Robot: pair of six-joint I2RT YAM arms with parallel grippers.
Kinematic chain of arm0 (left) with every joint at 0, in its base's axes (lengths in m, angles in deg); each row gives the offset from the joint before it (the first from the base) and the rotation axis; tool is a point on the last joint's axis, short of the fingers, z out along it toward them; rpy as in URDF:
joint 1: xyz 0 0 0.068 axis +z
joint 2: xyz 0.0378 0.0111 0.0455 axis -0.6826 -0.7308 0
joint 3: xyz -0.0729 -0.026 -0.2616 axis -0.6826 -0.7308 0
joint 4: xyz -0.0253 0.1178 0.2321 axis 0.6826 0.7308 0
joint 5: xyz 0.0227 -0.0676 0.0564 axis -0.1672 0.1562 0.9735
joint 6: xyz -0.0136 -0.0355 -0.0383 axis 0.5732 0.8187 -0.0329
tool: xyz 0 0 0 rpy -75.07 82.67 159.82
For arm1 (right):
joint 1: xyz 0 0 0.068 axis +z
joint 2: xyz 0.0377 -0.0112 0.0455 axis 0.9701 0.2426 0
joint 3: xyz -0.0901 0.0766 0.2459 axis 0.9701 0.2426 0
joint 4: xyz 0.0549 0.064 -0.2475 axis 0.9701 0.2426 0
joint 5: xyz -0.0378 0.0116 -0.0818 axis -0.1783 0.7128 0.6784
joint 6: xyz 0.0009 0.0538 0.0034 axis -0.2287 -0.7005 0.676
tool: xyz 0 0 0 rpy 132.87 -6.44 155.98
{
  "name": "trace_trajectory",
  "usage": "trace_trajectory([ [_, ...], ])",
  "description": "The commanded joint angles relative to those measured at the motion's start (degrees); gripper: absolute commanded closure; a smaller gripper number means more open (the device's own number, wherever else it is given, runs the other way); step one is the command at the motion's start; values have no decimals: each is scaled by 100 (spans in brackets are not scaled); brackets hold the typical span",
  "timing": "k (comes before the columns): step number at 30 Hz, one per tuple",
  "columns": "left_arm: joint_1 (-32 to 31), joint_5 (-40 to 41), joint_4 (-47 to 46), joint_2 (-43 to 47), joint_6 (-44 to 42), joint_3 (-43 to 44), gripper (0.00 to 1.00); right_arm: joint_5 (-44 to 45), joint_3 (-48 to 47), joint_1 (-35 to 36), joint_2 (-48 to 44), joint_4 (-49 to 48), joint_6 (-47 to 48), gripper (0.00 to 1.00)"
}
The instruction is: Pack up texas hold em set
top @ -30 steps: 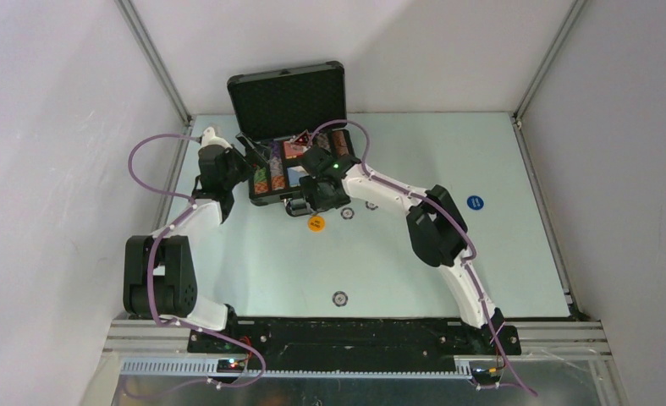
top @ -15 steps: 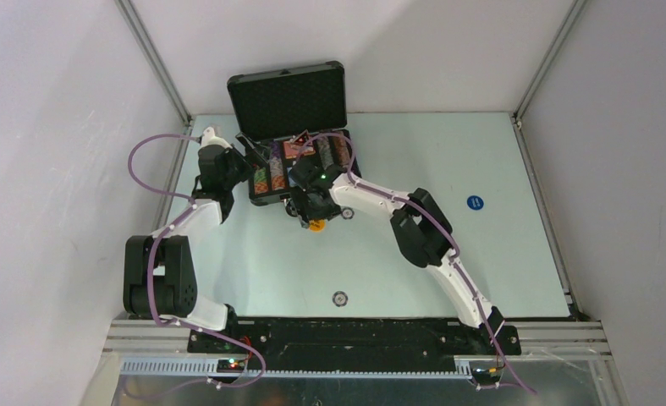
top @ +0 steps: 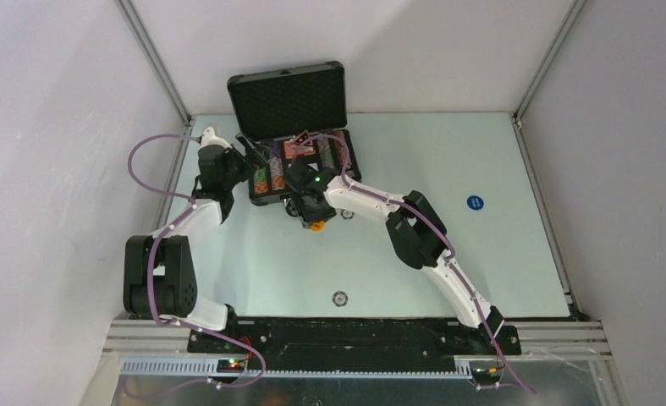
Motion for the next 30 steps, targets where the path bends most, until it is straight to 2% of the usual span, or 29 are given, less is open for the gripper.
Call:
trace_trajectory([
  [1,53,-53,-106,-6,41,252,2,336,-218,32,106,206,62,47],
  [23,53,-78,-110,-31,47,269,1,229,-3,-145,-882,69,159,47],
  [27,53,-85,-109,-36,48,267,2,66,7,-208,-834,16,133,42],
  [30,53,-84,-110,-30,47,270,2,-19,3,-208,-682,-25,67,34],
])
